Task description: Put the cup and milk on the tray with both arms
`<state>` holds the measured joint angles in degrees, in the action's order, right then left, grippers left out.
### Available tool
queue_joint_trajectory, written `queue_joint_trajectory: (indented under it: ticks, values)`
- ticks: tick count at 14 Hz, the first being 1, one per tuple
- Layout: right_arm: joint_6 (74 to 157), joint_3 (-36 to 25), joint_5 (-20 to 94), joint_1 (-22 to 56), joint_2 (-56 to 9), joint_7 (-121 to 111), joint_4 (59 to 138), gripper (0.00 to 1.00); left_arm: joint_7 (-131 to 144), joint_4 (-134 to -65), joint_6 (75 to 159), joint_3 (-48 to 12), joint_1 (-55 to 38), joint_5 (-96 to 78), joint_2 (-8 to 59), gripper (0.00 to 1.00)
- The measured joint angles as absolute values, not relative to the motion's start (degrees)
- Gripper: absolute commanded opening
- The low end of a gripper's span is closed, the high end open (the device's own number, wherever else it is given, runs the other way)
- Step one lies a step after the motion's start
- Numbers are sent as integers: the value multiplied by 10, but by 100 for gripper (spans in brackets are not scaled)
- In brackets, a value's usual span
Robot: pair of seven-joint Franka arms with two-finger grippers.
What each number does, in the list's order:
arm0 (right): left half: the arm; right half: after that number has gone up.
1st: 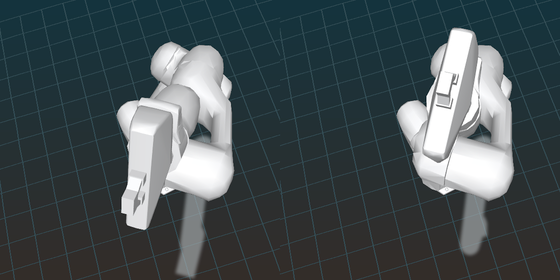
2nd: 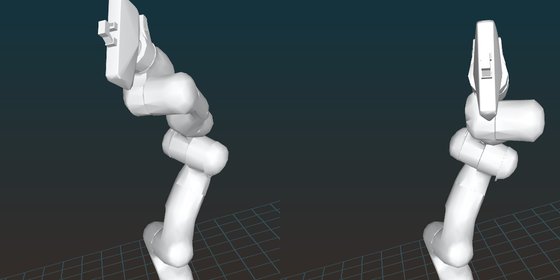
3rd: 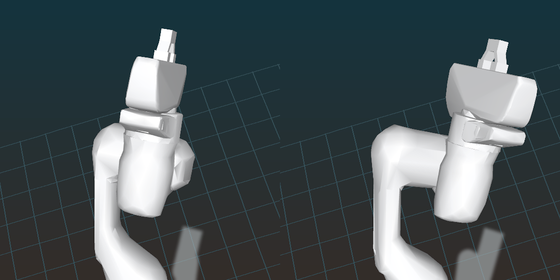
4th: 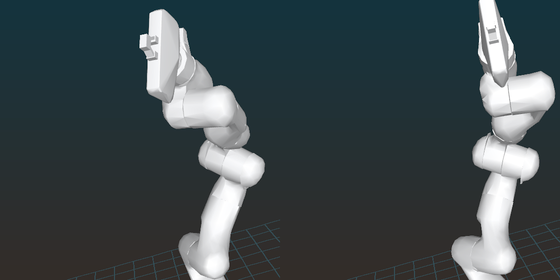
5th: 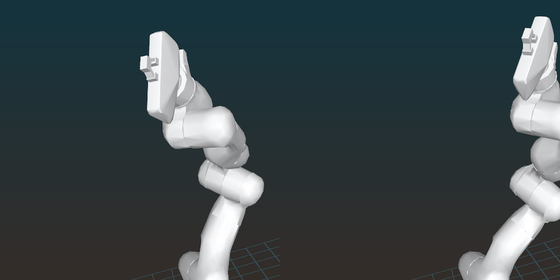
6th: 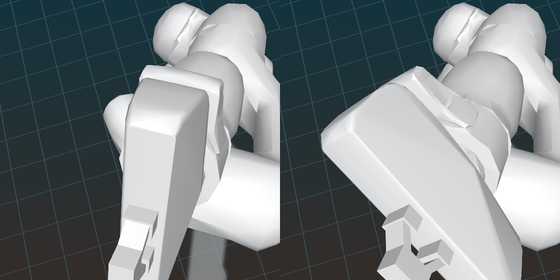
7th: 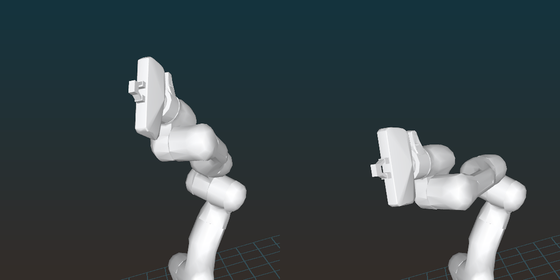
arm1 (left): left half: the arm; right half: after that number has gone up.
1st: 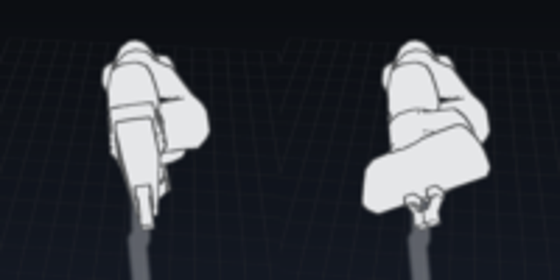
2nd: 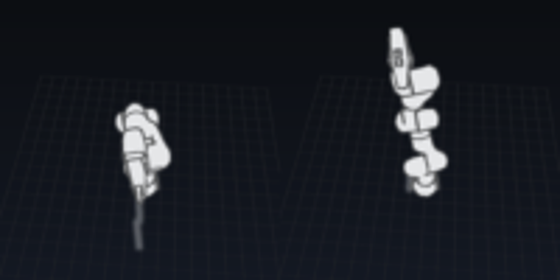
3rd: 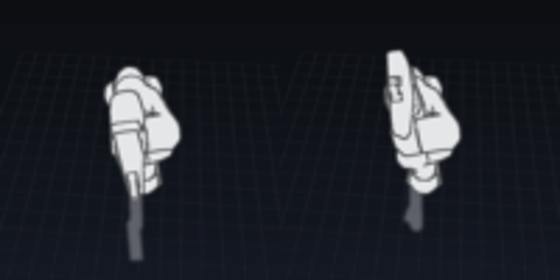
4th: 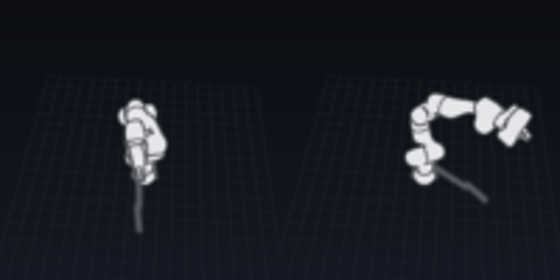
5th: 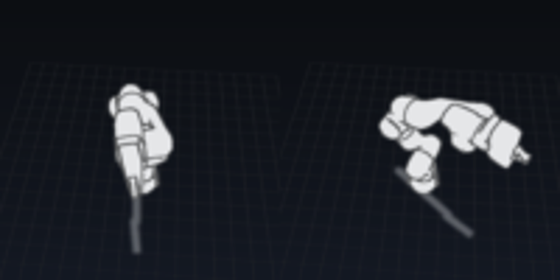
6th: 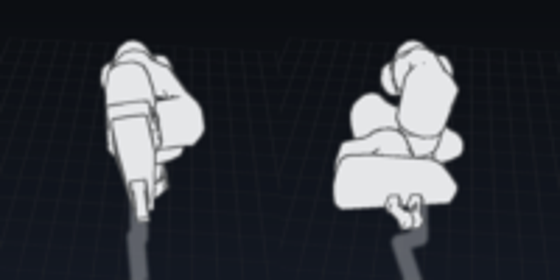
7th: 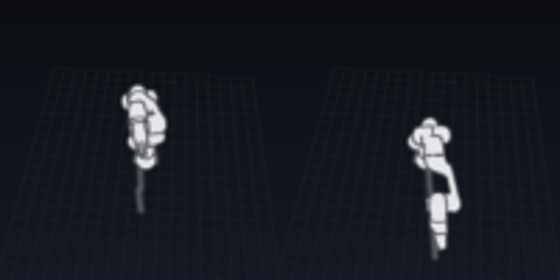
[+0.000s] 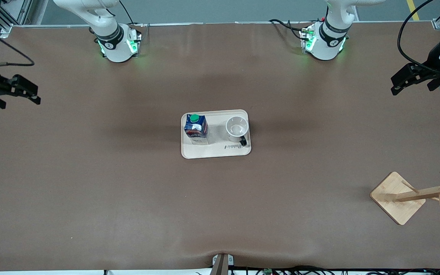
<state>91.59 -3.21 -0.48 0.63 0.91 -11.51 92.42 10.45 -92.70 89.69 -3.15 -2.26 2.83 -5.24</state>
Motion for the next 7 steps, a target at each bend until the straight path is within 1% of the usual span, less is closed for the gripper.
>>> queue_joint_trajectory:
  ticks: [2,7]
  values:
    - [897,-33,-4,2,-8,-124,906,100,105,-929,897,-33,-23,28,-52,100]
    - [890,-32,10,1,-4,-122,901,100,105,-929,897,-34,-23,28,-52,100]
